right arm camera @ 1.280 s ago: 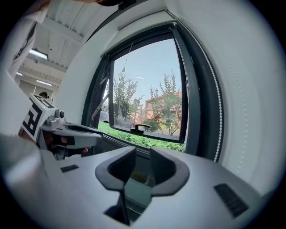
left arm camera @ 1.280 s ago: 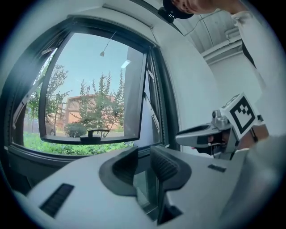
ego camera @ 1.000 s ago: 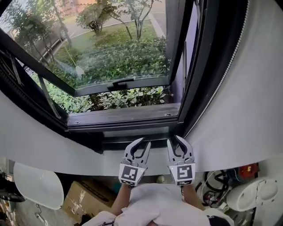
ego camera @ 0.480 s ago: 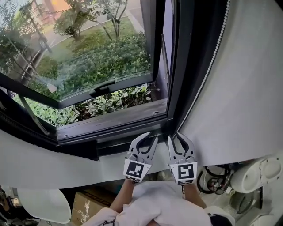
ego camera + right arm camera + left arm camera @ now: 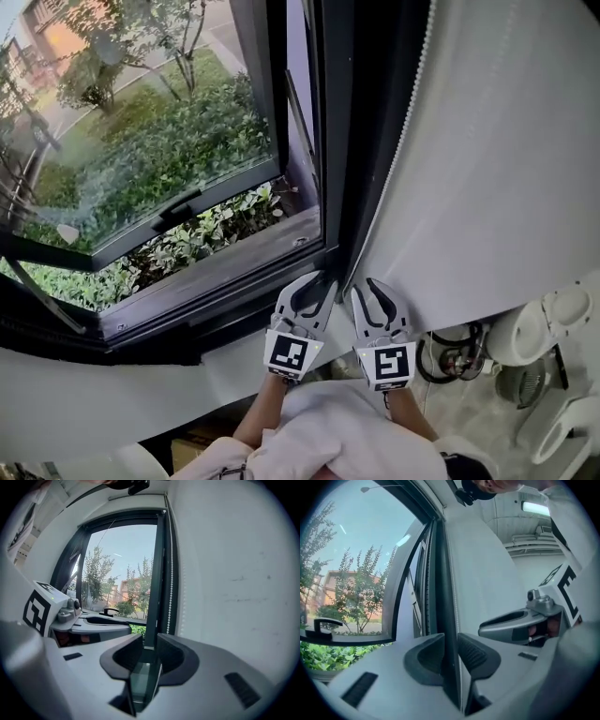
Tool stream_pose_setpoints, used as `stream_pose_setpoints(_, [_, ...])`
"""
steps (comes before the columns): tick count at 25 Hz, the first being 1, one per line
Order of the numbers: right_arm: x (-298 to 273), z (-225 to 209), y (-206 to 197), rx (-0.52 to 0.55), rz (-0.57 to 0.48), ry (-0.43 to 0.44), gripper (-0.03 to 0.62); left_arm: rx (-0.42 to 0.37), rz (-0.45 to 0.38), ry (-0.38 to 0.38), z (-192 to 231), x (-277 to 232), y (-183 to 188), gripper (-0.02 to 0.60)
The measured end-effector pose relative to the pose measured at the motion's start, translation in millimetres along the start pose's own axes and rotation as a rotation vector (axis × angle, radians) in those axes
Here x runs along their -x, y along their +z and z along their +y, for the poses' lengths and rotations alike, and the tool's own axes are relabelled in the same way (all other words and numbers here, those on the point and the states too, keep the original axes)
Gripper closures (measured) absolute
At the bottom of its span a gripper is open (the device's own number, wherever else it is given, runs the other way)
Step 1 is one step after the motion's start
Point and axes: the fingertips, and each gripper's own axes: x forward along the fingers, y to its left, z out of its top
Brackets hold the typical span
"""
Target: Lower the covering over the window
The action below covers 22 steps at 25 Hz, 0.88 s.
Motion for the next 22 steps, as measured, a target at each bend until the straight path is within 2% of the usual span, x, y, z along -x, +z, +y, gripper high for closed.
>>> stream_pose_setpoints(8, [10,-10,-3,-0.018,0.000,-0.074,0.500,0.004,0.002,-0.041,-7,-25,-1,0.488])
stream_pose_setpoints(22, [22,-17,-13,-0.018,0.040,-0.135,0.500,0.009,0.038,-0.046,-10,-61,-15,0.445])
